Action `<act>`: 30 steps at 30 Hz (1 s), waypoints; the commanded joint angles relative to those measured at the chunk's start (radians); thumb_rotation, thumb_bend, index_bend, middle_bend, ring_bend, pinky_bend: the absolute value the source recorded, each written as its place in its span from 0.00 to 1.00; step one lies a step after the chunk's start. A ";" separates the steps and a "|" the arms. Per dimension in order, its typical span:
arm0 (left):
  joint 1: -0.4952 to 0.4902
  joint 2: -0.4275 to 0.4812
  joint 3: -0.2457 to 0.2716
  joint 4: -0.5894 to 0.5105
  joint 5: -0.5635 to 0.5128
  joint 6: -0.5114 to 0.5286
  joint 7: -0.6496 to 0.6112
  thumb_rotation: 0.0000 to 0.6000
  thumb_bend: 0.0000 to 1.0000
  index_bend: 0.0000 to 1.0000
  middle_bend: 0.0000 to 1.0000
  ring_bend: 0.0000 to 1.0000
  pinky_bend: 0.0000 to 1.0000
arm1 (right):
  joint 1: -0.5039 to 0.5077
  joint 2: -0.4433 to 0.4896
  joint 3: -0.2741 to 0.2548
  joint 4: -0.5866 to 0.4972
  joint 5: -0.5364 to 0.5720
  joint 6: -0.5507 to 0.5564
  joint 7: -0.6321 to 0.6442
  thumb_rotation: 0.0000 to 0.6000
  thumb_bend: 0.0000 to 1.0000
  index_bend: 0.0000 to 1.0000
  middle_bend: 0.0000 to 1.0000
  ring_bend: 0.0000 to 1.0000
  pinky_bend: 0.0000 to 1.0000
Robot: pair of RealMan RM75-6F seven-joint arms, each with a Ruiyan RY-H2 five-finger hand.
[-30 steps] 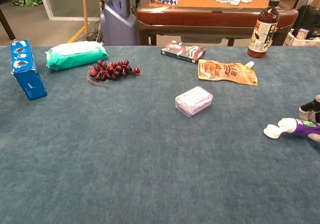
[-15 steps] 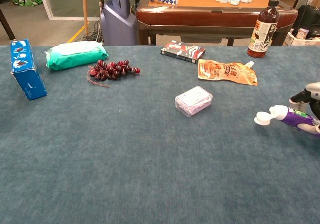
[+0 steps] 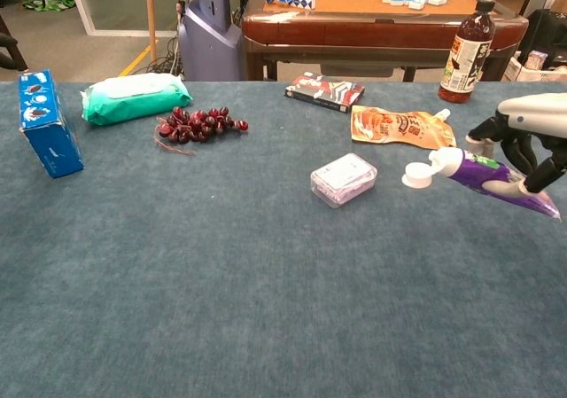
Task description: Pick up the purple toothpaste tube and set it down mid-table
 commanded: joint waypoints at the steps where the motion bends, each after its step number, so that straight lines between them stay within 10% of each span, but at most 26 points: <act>1: -0.012 -0.003 -0.007 -0.008 -0.005 -0.007 -0.018 1.00 0.17 0.00 0.12 0.11 0.09 | 0.015 0.010 0.011 -0.030 0.001 -0.003 0.016 1.00 0.86 0.80 0.72 0.63 0.54; 13: -0.065 -0.012 0.011 0.003 -0.012 -0.084 -0.079 1.00 0.17 0.01 0.13 0.12 0.10 | 0.076 -0.015 0.051 -0.122 -0.036 0.001 0.096 1.00 0.86 0.80 0.72 0.64 0.55; 22: -0.113 -0.043 0.037 0.031 0.007 -0.141 0.007 1.00 0.17 0.13 0.42 0.40 0.34 | 0.153 -0.041 0.089 -0.160 -0.007 -0.050 0.122 1.00 0.86 0.80 0.73 0.64 0.55; 30: -0.144 -0.130 0.007 0.069 -0.020 -0.125 0.059 1.00 0.17 0.11 0.37 0.40 0.38 | 0.228 -0.048 0.108 -0.185 0.077 -0.123 0.079 1.00 0.86 0.81 0.73 0.65 0.55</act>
